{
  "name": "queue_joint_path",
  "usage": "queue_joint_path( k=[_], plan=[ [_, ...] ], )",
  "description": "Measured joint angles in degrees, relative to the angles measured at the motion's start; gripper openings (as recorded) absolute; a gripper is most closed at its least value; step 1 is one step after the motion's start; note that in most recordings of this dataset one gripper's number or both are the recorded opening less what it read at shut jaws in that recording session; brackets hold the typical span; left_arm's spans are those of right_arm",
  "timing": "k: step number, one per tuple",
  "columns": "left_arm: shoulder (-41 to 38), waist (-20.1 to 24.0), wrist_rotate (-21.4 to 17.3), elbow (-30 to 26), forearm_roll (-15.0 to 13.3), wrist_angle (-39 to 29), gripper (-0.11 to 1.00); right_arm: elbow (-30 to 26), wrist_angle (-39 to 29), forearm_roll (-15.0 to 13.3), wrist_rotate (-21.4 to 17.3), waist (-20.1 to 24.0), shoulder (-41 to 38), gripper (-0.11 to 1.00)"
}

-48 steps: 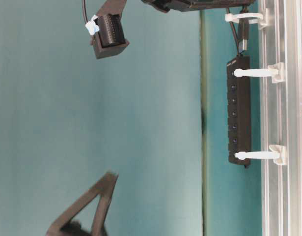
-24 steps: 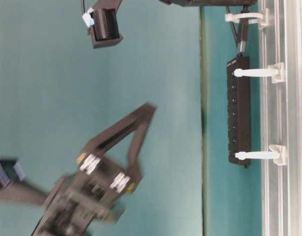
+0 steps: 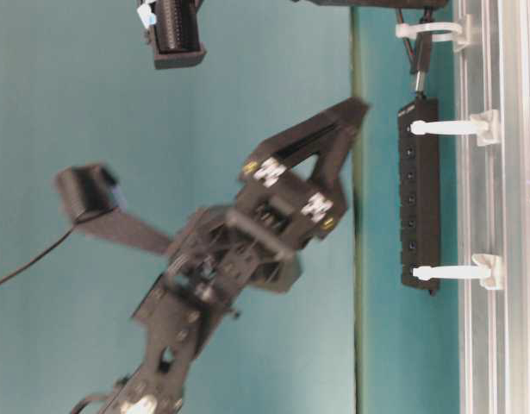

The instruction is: Pass the USB cable through three rings with both arms.

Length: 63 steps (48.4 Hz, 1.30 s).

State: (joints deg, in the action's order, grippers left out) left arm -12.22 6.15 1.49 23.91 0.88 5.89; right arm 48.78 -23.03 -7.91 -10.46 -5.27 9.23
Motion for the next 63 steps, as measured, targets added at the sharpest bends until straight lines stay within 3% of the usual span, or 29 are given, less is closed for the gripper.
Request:
queue_joint_path(
  k=[42,63],
  plan=[
    [-7.9,-1.3,0.1,-6.6,-0.1,0.1,0.81,0.1,2.4,0.1,0.0,-0.4,0.0,-0.08],
    [-8.9,-1.5,0.3,-6.9,0.0,0.0,0.80,0.1,2.4,0.1,0.0,-0.4,0.0,-0.08]
  ],
)
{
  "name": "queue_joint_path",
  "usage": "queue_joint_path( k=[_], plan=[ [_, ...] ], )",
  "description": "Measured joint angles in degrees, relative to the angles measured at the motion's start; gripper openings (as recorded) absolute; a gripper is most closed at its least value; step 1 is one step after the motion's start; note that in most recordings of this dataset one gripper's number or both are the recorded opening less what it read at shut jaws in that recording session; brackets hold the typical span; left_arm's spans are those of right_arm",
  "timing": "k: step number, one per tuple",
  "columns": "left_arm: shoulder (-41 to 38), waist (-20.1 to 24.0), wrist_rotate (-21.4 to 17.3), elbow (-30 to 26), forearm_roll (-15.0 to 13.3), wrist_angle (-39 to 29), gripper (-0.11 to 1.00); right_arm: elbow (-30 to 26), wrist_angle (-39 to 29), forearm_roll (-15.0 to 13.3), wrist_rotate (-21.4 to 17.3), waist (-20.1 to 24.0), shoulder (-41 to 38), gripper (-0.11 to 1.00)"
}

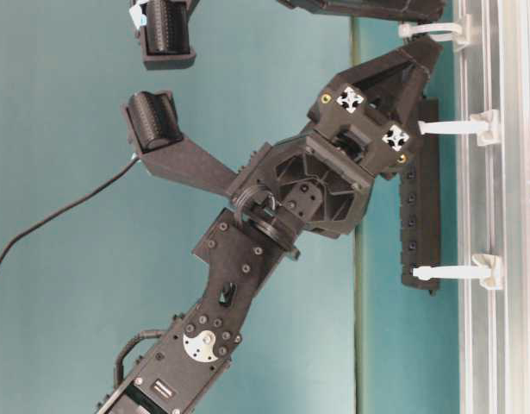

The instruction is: Pass the USB cable through three rings with both arms.

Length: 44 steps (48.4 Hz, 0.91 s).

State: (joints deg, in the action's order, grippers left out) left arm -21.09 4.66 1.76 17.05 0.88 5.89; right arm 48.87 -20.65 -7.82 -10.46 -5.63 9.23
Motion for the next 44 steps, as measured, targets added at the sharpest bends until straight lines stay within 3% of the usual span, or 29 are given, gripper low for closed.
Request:
queue_joint_path(
  k=[10,24,44],
  plan=[
    [-0.2,0.0,0.0,0.0,-0.1,-0.1,0.66,0.0,0.0,0.0,0.0,0.0,0.0,-0.08],
    [-0.3,0.0,-0.5,0.1,-0.1,-0.5,0.26,0.1,0.1,0.0,0.0,0.0,0.0,-0.08],
    [-0.3,-0.1,-0.8,0.1,0.0,-0.7,0.24,0.1,0.2,0.0,0.0,0.0,0.0,-0.08]
  ],
)
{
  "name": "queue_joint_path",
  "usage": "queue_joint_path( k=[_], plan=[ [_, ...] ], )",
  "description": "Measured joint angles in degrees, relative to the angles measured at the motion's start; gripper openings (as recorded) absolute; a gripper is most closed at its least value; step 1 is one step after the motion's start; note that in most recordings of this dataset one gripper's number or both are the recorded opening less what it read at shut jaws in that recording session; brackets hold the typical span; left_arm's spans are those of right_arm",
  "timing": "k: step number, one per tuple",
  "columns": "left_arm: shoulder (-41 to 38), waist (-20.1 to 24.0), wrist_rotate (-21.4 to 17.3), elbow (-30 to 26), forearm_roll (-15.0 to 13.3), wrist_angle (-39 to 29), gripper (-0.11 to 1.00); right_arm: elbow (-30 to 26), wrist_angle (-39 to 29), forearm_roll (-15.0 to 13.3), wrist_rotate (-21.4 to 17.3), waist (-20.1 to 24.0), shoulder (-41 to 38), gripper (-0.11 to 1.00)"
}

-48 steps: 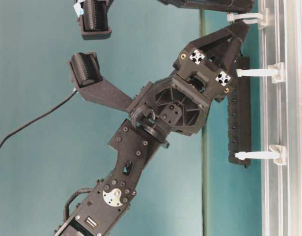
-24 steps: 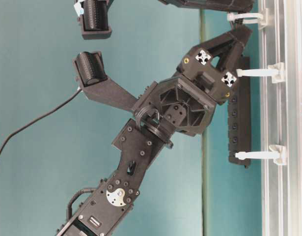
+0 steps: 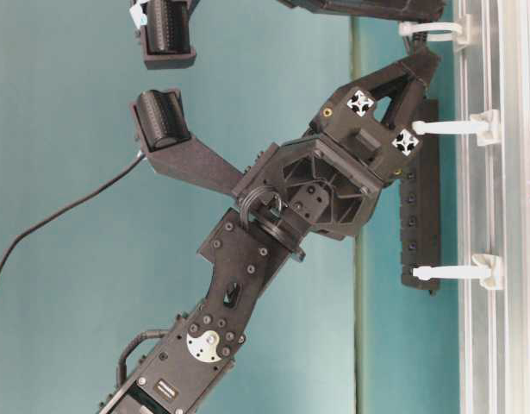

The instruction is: Pass the USB cable through three rings with both arms.

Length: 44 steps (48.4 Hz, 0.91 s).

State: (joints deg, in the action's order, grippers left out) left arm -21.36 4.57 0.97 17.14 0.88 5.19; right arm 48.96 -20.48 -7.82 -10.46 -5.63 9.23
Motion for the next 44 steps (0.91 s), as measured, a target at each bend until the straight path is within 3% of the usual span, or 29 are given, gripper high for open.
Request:
queue_joint_path(
  k=[8,14,18,27,29,44],
  plan=[
    [0.0,0.0,-0.1,0.0,-0.1,-0.5,0.24,0.0,-0.5,0.0,0.0,0.0,0.0,-0.04],
    [0.1,0.2,0.0,0.0,0.0,-1.5,0.24,0.0,-1.4,0.1,0.0,0.0,0.0,0.10],
    [0.3,0.4,0.1,0.3,-0.1,-2.3,0.24,0.0,-2.0,0.1,0.0,0.0,0.0,0.28],
    [1.8,0.8,-1.3,2.4,0.0,-3.5,0.24,0.1,-2.5,0.1,0.0,0.0,0.0,0.82],
    [2.3,0.9,-1.4,2.8,0.0,-3.6,0.24,0.1,-2.6,0.0,0.0,-0.1,0.0,0.89],
    [5.8,1.5,-1.7,5.4,0.0,-3.8,0.24,0.0,-1.9,-0.1,0.0,-0.3,0.0,0.83]
  ],
)
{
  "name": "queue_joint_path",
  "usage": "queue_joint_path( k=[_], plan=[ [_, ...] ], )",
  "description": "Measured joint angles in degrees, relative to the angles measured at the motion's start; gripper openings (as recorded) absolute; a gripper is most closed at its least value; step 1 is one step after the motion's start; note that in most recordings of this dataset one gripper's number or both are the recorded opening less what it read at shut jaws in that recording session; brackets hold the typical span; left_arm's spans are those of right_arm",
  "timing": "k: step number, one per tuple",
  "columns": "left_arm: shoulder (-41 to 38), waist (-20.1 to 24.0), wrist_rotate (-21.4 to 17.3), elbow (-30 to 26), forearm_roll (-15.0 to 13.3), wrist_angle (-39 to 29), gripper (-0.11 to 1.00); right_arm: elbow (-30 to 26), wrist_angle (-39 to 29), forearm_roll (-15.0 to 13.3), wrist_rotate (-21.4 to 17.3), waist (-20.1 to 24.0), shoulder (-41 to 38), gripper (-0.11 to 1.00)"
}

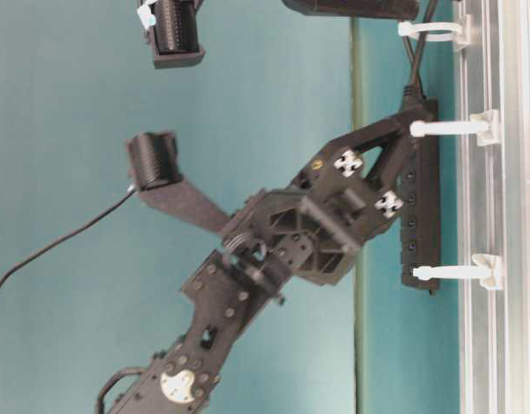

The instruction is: Pass the USB cable through three rings with both arms.

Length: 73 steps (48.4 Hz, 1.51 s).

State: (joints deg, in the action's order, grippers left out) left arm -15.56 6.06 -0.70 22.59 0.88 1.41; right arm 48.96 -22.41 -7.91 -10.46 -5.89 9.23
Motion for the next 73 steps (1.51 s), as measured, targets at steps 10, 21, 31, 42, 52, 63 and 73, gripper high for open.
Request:
queue_joint_path(
  k=[10,21,31,42,52,63,73],
  plan=[
    [2.5,0.0,0.0,1.1,0.0,0.0,0.24,-1.8,0.4,0.0,0.0,0.0,0.0,0.83],
    [5.4,0.0,0.0,1.9,0.0,-0.1,0.24,-5.4,0.4,-0.3,0.0,-0.1,0.8,0.82],
    [5.8,0.0,0.0,2.1,0.0,-0.1,0.24,-7.2,0.8,-0.4,0.0,-0.1,0.3,0.82],
    [5.8,0.0,0.0,2.2,0.0,0.0,0.24,-7.3,4.0,-0.4,0.1,-0.1,-1.4,0.73],
    [5.7,0.0,0.0,2.2,0.0,-0.1,0.24,-7.3,7.0,-0.4,0.1,-0.6,-2.6,0.59],
    [5.7,0.0,0.0,2.4,0.0,-0.1,0.24,-7.3,8.9,-0.4,0.0,-1.5,-3.4,0.31],
    [6.1,0.1,0.0,3.3,0.0,-0.1,0.24,-7.3,9.0,-0.4,0.1,-1.6,-3.5,-0.01]
  ],
)
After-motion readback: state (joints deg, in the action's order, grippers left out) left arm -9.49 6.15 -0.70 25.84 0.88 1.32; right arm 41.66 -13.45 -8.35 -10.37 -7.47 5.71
